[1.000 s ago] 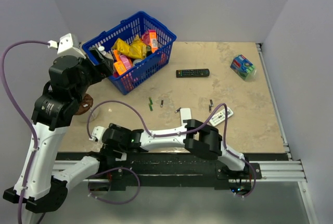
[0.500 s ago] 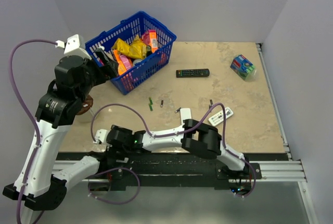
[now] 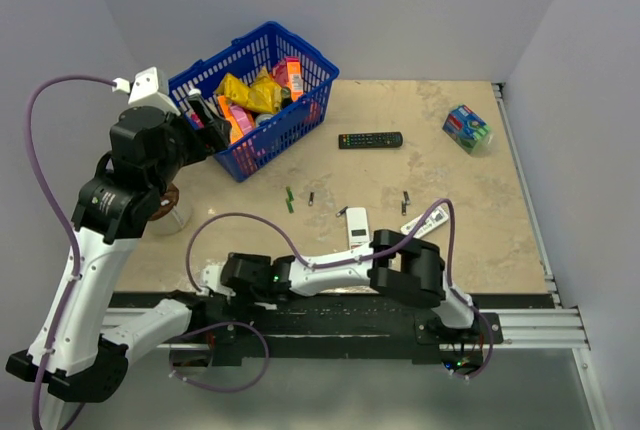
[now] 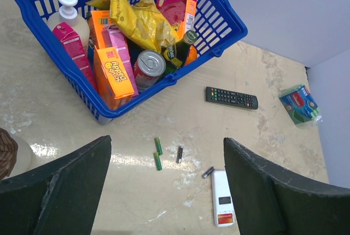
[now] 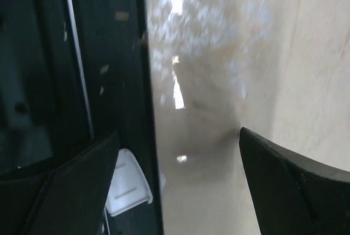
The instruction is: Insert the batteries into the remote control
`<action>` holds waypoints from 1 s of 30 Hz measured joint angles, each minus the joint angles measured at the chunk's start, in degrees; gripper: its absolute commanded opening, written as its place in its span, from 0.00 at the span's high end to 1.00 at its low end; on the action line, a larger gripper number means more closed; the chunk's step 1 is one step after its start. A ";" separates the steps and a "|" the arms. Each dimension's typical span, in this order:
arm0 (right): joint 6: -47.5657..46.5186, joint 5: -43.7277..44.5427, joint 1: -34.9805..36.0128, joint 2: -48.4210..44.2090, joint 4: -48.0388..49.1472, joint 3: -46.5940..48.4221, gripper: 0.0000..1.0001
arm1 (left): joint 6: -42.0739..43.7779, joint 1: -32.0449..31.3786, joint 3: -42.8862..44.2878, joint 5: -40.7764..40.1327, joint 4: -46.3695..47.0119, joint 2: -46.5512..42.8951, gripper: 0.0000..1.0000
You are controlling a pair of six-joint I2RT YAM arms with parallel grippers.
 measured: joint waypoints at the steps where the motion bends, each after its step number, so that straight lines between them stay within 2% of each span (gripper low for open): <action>1: -0.17 0.02 0.24 -1.16 -1.49 -1.38 0.04 | 0.00 0.00 -0.13 -0.02 0.02 0.00 0.12; 6: 0.22 0.33 -0.31 -6.27 -7.54 -6.64 0.04 | 0.02 0.00 -0.72 0.00 0.26 -0.04 0.12; 12: 6.36 1.55 -2.45 -10.91 -16.70 -9.79 0.09 | 0.02 0.00 -1.49 0.04 0.92 -0.39 0.12; 16: 16.22 3.06 -3.17 -11.78 -24.44 -5.70 0.11 | 0.04 0.00 -1.53 0.00 1.18 -0.63 0.12; 22: 36.48 4.26 -3.19 -12.61 -32.98 2.95 0.19 | 0.07 -0.17 -4.09 -0.07 1.99 -2.40 0.12; 30: 57.53 2.12 -3.17 -15.08 -35.10 -2.34 0.27 | 0.37 -5.01 -8.13 -1.68 2.08 -3.76 0.12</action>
